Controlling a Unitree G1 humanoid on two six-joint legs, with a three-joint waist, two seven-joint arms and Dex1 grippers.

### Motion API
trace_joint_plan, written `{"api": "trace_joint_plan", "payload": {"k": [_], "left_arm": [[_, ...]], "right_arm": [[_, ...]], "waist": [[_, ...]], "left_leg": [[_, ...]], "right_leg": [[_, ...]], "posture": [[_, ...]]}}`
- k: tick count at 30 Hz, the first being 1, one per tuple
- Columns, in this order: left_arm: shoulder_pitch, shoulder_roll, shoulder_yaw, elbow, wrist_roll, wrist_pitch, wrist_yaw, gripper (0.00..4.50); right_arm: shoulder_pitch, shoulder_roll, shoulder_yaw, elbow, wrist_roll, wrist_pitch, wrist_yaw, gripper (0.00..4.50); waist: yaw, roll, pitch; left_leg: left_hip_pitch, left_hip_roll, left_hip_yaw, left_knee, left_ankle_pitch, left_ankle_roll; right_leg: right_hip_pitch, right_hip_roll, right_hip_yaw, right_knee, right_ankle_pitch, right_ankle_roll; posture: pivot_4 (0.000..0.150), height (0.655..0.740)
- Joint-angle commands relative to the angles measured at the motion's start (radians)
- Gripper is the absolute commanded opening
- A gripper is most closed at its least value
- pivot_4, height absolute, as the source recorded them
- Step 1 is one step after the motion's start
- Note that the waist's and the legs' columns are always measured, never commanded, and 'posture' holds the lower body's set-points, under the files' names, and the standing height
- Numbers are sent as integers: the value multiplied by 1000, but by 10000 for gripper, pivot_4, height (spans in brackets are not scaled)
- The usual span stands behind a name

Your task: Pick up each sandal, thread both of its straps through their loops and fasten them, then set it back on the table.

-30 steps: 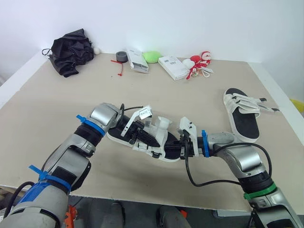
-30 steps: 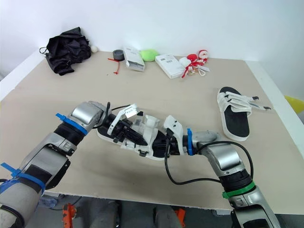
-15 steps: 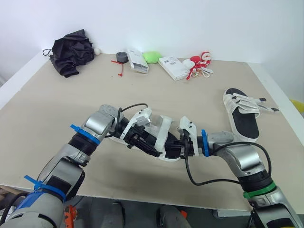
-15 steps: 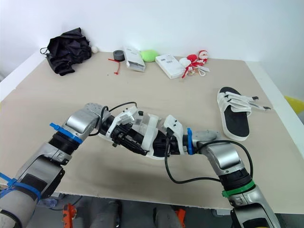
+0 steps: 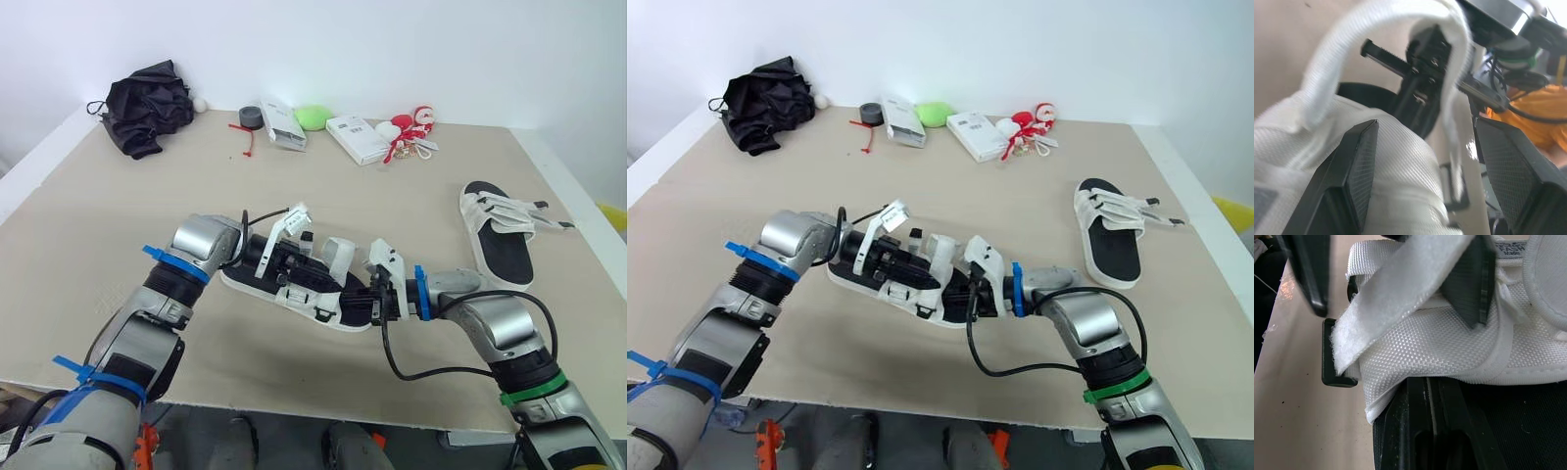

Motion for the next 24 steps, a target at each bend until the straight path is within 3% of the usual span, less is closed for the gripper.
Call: {"api": "trace_joint_plan", "payload": {"k": [1, 2, 4, 7, 9, 10, 11, 18, 24], "left_arm": [[-28, -28, 25, 12, -9, 17, 18, 32584], [-28, -33, 34, 12, -13, 18, 25, 28760], [-30, -33, 45, 9, -20, 24, 17, 26413], [-32, -21, 48, -5, -32, 35, -6, 14199], [-32, -12, 44, -17, -37, 45, -18, 11602], [-30, -8, 41, -24, -36, 46, -25, 5249], [-28, -3, 35, -35, -36, 47, -34, 1732], [53, 75, -97, -158, 33, -64, -122, 557], [103, 103, -154, -202, 90, -152, -115, 557]], "right_arm": [[15, -2, 31, 16, -18, 15, -5, 0], [17, -2, 31, 14, -18, 17, -7, 0], [20, -3, 30, 10, -17, 18, -8, 0], [24, -6, 29, 8, -16, 20, -8, 0], [26, -7, 29, 6, -16, 21, -8, 0], [26, -7, 28, 6, -16, 21, -8, 0], [26, -7, 29, 7, -16, 21, -8, 0], [23, -4, 31, 9, -15, 19, -6, 0], [25, -3, 31, 7, -13, 20, -8, 0]], "waist": [[0, 0, 0], [0, 0, 0], [0, 0, 0], [0, 0, 0], [0, 0, 0], [0, 0, 0], [0, 0, 0], [-1, 0, 0], [0, 0, 0]], "left_leg": [[0, 0, 0, 0, 0, 0], [0, 0, 0, 0, 0, 0], [0, 0, 0, 0, 0, 0], [0, 0, 0, 0, 0, 0], [0, 0, 0, 0, 0, 0], [0, 0, 0, 0, 0, 0], [0, 0, 0, 0, 0, 0], [0, 0, 0, -1, 0, 0], [0, 0, 1, -1, 0, 0]], "right_leg": [[0, 0, 0, 0, 0, 0], [0, 0, 0, 0, 0, 0], [0, 0, 0, 0, 0, 0], [0, 0, 0, 0, 0, 0], [0, 0, 0, 0, 0, 0], [0, 0, 0, 0, 0, 0], [0, 0, 0, 0, 0, 0], [-1, 0, 0, 0, 0, 0], [0, 0, 1, 0, 0, 0]], "posture": [[1500, 7322], [1500, 7322], [1500, 7322], [1500, 7322], [1500, 7322], [1500, 7322], [1500, 7322], [1500, 7322], [1500, 7322]]}}
